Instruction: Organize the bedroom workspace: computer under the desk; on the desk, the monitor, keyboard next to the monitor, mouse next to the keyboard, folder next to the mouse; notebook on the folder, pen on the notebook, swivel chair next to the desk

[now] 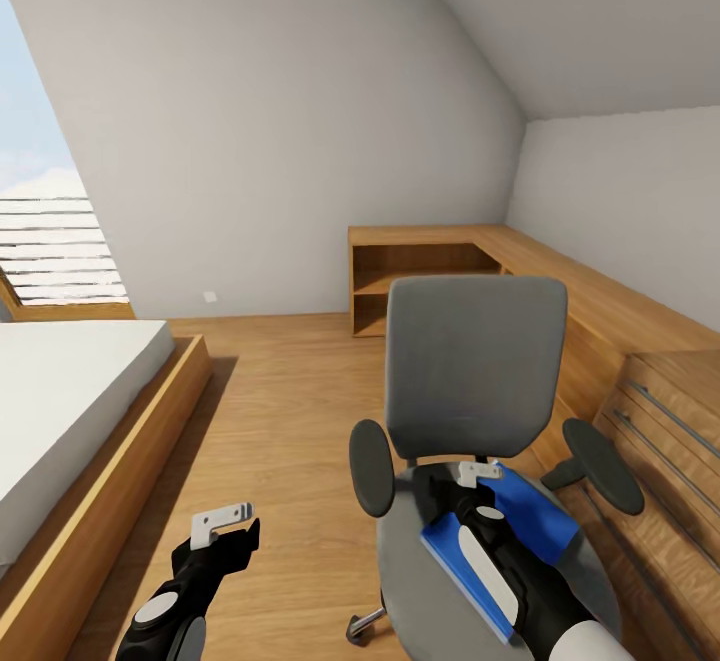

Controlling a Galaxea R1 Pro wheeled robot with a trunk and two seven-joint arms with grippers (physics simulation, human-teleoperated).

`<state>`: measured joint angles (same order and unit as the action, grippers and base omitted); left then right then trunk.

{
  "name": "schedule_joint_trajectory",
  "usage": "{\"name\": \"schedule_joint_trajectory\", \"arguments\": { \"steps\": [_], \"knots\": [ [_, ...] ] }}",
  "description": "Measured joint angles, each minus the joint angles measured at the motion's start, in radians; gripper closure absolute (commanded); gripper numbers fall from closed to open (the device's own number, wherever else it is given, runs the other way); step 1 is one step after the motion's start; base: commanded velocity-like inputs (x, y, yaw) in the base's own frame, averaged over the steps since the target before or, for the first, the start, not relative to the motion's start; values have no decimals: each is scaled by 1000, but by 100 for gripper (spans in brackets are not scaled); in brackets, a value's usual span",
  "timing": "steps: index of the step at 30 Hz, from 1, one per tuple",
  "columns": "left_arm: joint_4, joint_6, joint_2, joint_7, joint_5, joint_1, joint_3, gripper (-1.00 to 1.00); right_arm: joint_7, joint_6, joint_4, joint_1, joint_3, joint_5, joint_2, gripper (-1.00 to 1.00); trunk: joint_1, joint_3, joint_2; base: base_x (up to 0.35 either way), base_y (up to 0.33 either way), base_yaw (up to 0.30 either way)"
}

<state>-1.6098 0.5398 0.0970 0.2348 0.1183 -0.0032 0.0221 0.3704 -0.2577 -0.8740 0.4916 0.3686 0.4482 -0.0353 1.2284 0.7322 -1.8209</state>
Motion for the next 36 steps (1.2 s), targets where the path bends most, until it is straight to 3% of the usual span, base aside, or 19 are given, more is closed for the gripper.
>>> {"name": "schedule_joint_trajectory", "arguments": {
  "steps": [4, 27, 36],
  "knots": [
    [-1, -2, 1, 1, 0, 0, 0, -100, 1, -4, 0, 0, -1, 0, 0, -100, 0, 0, 0, 1, 0, 0],
    [-4, -5, 3, 3, 1, 0, 1, -100, 2, -7, 0, 0, -3, 0, -1, -100, 88, 72, -161, 0, 0, 0],
    [-4, -5, 3, 3, 1, 0, 1, -100, 2, -7, 0, 0, -3, 0, -1, -100, 88, 72, -161, 0, 0, 0]
  ]
}}
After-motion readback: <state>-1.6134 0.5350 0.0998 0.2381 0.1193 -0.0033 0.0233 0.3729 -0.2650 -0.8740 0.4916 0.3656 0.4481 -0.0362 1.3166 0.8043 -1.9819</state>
